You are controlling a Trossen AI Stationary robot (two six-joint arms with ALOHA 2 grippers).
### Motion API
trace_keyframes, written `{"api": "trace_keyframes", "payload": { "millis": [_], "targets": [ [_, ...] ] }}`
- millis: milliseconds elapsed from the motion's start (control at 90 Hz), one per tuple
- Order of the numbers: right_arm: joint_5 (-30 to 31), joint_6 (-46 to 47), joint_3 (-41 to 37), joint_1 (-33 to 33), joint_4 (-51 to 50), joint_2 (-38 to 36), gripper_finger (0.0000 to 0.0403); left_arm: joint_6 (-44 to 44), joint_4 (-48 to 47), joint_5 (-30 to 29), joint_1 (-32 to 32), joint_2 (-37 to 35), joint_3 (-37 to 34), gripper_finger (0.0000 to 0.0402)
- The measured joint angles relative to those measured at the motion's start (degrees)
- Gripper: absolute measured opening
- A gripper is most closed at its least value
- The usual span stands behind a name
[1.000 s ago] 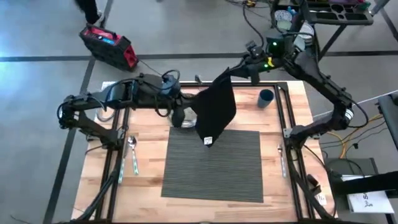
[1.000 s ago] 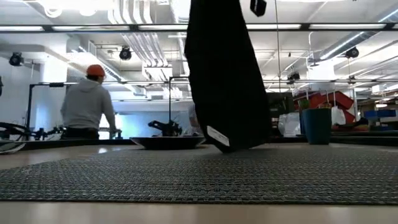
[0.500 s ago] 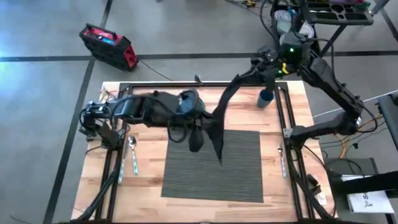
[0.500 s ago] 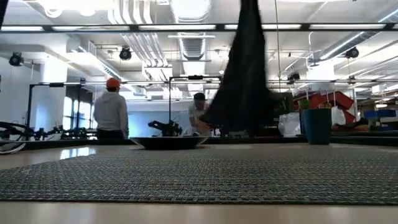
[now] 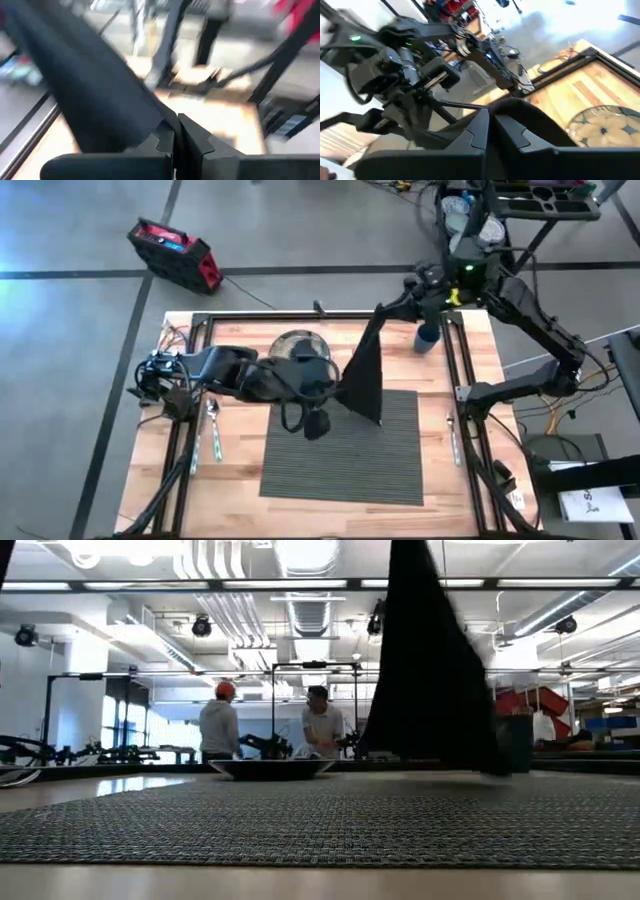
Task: Set table place
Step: Fold the black napkin
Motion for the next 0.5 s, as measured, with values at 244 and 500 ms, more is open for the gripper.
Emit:
{"api": "trace_keyframes", "payload": {
  "millis": [244, 500],
  "targets": [
    [0.02, -4.59, -2.1, 1.4, -0.45, 6.68, 0.0, -5.93, -11.61, -1.22, 0.02, -1.23, -9.21, 0.0],
    [-0.12, -7.69, -3.5, 1.25, 1.1, 14.38, 0.0, -10.29, -9.18, -1.33, 0.66, -8.8, -27.77, 0.0]
  ]
}}
